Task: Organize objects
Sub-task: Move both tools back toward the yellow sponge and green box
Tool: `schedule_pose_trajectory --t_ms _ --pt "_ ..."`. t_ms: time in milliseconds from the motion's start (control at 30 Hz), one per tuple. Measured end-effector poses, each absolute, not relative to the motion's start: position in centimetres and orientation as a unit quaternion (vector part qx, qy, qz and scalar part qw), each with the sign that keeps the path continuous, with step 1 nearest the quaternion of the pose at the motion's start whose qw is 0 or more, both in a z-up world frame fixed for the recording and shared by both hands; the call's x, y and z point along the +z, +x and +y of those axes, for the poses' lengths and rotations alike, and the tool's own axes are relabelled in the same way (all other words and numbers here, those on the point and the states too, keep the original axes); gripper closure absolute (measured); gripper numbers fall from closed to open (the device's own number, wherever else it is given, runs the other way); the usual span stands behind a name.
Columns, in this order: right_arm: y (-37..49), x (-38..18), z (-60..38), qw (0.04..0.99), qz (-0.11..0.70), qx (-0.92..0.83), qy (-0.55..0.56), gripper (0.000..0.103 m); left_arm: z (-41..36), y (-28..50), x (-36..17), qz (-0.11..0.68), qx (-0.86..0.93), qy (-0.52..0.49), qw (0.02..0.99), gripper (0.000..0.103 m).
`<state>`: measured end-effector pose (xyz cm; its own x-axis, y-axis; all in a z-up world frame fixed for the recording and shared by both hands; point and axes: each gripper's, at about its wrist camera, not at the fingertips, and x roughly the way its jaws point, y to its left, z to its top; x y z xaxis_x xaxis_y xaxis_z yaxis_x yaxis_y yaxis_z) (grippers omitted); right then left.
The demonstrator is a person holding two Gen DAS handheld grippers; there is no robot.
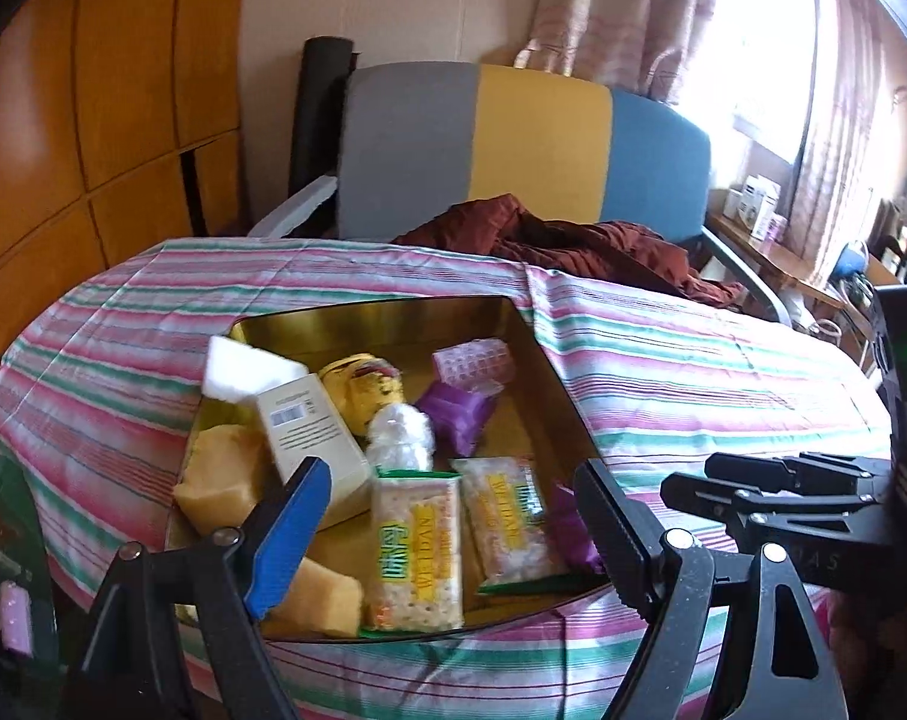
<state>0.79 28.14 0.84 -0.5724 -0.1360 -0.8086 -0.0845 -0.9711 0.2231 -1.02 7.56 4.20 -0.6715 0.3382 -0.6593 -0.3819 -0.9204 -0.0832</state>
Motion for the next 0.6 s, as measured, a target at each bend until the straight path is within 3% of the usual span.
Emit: schedule_pose_trajectory --t_ms 600 --pt "4.1 -0.1 36.7 -0.099 -0.155 -0.865 0.467 0.053 14.0 0.3 3.7 0.081 0.889 -0.364 0.264 0.018"
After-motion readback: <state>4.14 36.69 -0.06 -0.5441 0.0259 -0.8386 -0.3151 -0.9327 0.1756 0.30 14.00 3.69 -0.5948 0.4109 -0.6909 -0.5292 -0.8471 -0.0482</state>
